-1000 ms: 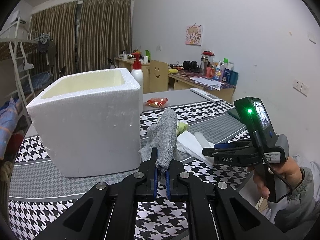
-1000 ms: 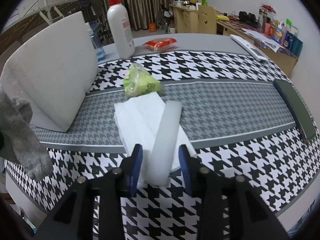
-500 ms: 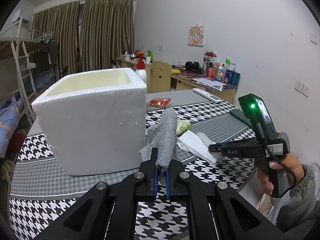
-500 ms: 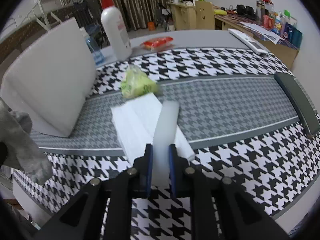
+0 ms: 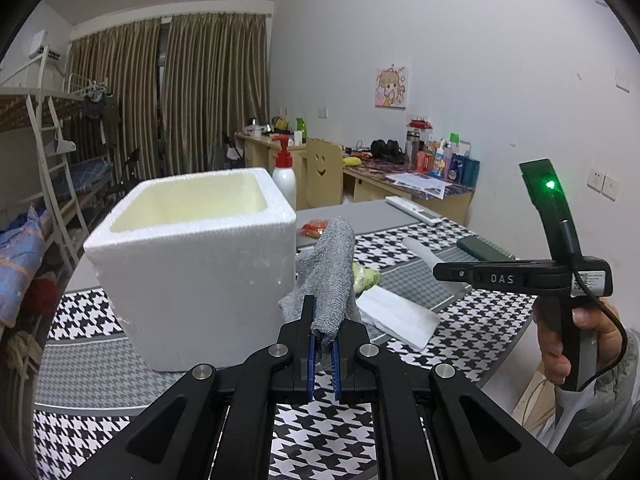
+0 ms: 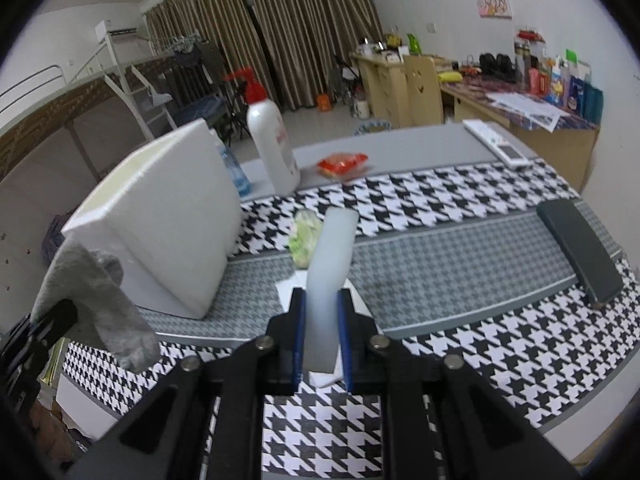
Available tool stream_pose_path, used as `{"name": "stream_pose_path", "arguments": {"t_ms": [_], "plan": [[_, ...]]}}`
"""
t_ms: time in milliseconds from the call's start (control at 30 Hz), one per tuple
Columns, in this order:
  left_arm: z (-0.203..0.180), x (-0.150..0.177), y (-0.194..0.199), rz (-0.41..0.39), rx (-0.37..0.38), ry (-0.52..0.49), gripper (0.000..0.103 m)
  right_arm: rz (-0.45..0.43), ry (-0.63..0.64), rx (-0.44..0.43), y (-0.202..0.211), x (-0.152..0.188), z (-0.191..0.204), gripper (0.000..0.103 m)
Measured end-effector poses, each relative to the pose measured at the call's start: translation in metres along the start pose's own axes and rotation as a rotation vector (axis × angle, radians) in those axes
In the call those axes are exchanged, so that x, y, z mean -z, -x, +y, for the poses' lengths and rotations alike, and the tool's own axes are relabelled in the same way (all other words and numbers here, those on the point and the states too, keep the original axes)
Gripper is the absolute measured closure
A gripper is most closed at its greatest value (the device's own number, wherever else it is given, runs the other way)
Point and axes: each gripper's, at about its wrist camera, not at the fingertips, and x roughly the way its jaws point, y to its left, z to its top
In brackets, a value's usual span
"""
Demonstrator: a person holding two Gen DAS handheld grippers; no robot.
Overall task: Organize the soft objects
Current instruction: 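Carry the foam tube with the right gripper over the white foam box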
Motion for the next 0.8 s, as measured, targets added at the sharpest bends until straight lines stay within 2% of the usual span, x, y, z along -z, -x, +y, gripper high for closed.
{"name": "stream_pose_path", "arguments": {"t_ms": [300,800], "plan": [[0.003,-0.016,0.01,-0.041,-0.001,0.0,0.097,-0.083,0.05,-0.03,0.023,-0.012,0.014,0.085],[0.014,-0.037,0.026,-0.113,-0.022,0.0,0.097,-0.169,0.116,-0.071,0.047,-0.03,0.036,0.084]]}}
